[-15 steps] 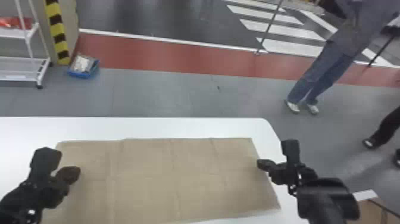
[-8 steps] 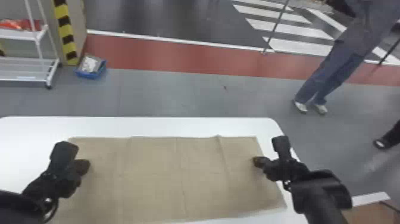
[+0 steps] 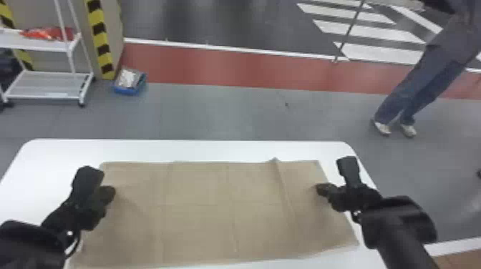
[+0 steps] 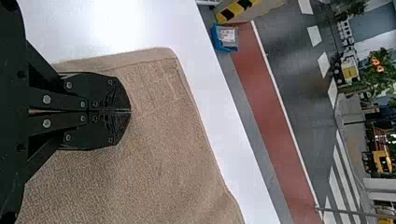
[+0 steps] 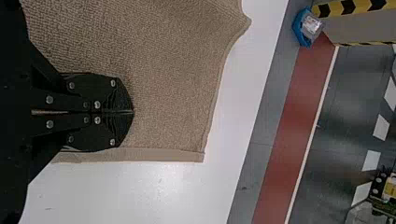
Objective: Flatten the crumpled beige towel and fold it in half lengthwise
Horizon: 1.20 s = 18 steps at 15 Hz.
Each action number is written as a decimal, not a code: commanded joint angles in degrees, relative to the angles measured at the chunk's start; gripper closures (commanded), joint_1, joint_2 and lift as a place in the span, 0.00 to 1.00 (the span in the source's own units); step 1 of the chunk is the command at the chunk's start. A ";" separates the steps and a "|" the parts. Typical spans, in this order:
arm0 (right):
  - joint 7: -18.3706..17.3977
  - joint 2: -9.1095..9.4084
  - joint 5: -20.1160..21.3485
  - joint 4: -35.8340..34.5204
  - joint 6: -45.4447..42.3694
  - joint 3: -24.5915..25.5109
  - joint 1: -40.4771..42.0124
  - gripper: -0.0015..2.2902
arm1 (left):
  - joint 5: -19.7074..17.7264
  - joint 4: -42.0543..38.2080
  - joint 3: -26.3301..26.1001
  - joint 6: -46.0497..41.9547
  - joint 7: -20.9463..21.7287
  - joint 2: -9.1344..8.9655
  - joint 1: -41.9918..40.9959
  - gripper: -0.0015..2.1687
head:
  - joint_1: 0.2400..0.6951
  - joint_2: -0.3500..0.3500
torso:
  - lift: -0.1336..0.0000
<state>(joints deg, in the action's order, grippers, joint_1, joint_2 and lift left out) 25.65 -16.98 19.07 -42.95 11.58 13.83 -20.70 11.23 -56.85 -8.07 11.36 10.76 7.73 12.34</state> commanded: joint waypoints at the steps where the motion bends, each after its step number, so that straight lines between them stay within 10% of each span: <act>1: -0.16 -0.51 0.09 0.76 0.16 0.59 -0.31 0.88 | 0.02 0.78 0.52 -0.33 -0.21 0.62 -0.03 0.83 | 1.00 0.19 | 1.00; 9: 5.20 0.63 -1.31 -6.97 -3.18 8.32 5.32 0.81 | 0.11 -7.92 3.07 1.26 1.46 0.79 -6.36 0.82 | 1.00 0.18 | 1.00; 11: 8.89 3.79 -1.31 -18.14 -4.24 12.63 10.59 0.47 | -1.65 -16.89 6.32 2.14 4.71 0.44 -11.46 0.70 | 1.00 0.17 | 1.00; 13: 12.06 4.41 -4.48 -25.17 -3.36 14.21 14.72 0.04 | -3.50 -26.03 8.60 2.66 6.56 0.53 -16.56 0.28 | 1.00 0.18 | 1.00; 14: 13.29 4.50 -5.53 -29.30 -2.83 14.39 17.18 0.01 | -4.29 -29.28 10.01 2.31 6.73 0.53 -18.93 0.02 | 1.00 0.18 | 1.00; 18: 16.19 4.50 -7.47 -37.74 -3.18 17.20 26.33 0.04 | -5.25 -36.84 15.37 1.26 10.07 0.79 -25.17 0.03 | 1.00 0.17 | 1.00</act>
<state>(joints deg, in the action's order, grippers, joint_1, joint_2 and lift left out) 41.41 -12.44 12.22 -77.88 9.19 30.26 2.19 6.17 -91.24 4.56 13.10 19.43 8.48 -10.44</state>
